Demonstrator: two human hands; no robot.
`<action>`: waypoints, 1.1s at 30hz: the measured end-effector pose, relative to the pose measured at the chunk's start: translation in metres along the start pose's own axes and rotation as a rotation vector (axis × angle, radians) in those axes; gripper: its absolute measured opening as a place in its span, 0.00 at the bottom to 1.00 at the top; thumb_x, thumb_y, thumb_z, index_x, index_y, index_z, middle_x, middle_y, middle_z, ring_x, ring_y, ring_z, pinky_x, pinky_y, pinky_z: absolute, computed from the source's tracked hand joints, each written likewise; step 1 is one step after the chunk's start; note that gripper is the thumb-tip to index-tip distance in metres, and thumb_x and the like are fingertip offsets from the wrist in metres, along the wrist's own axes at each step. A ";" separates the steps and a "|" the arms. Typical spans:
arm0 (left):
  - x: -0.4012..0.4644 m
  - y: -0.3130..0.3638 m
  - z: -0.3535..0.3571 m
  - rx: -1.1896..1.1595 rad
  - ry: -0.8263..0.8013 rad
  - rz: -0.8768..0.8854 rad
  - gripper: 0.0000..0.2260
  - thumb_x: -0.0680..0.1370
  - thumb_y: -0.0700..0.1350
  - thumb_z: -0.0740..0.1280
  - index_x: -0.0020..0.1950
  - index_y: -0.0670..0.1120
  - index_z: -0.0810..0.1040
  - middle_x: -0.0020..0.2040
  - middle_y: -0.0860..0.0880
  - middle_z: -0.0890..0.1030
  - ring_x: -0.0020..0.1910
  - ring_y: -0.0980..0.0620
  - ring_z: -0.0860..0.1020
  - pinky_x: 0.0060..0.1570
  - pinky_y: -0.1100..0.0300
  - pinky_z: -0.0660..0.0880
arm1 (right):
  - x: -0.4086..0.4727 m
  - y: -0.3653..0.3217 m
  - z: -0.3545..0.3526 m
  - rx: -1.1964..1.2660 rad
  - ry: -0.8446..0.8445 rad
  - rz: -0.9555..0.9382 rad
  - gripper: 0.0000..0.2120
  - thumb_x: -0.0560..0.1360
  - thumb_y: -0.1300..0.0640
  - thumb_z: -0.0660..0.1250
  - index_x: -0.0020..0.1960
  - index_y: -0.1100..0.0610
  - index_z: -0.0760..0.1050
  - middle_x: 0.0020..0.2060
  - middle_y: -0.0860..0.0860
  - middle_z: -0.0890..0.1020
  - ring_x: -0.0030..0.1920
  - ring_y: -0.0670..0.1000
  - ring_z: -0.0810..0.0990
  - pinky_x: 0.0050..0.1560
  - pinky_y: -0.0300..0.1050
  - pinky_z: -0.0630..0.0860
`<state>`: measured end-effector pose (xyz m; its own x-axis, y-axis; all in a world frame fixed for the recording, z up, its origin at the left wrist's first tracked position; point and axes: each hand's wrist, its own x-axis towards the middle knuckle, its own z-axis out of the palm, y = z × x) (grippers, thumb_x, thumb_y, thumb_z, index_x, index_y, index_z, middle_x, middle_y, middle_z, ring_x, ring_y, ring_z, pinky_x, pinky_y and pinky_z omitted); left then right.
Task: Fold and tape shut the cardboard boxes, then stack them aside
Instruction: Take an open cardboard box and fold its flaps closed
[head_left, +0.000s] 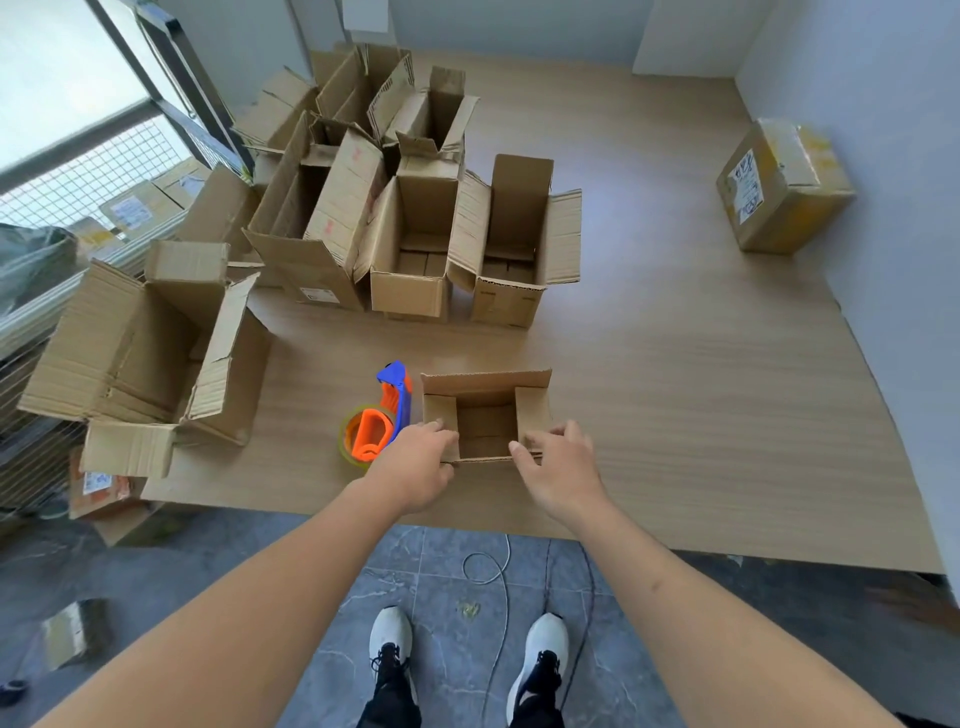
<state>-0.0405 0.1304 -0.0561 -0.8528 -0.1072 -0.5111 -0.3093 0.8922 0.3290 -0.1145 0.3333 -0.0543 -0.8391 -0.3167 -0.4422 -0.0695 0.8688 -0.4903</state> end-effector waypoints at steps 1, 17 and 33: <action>0.002 -0.001 0.001 0.002 0.019 0.001 0.23 0.82 0.45 0.64 0.78 0.47 0.69 0.79 0.43 0.66 0.77 0.42 0.65 0.76 0.51 0.62 | 0.001 -0.002 0.002 -0.011 -0.018 -0.001 0.24 0.81 0.35 0.59 0.65 0.50 0.80 0.60 0.52 0.70 0.66 0.56 0.66 0.69 0.52 0.68; 0.027 -0.002 -0.001 -0.245 0.331 -0.112 0.59 0.70 0.38 0.81 0.82 0.59 0.38 0.75 0.46 0.54 0.47 0.44 0.78 0.52 0.54 0.78 | 0.031 -0.022 0.007 -0.133 0.137 0.058 0.56 0.76 0.61 0.74 0.80 0.35 0.34 0.78 0.55 0.54 0.68 0.57 0.69 0.49 0.47 0.73; 0.017 -0.022 0.007 -0.025 0.332 -0.032 0.19 0.84 0.52 0.61 0.74 0.53 0.73 0.77 0.35 0.61 0.73 0.34 0.63 0.71 0.46 0.65 | 0.029 -0.034 0.043 -0.288 0.132 0.062 0.27 0.84 0.50 0.62 0.80 0.51 0.58 0.82 0.55 0.51 0.79 0.62 0.57 0.73 0.54 0.66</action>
<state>-0.0450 0.1124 -0.0778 -0.9317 -0.2759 -0.2362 -0.3450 0.8754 0.3385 -0.1133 0.2778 -0.0823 -0.9078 -0.2243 -0.3543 -0.1501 0.9627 -0.2249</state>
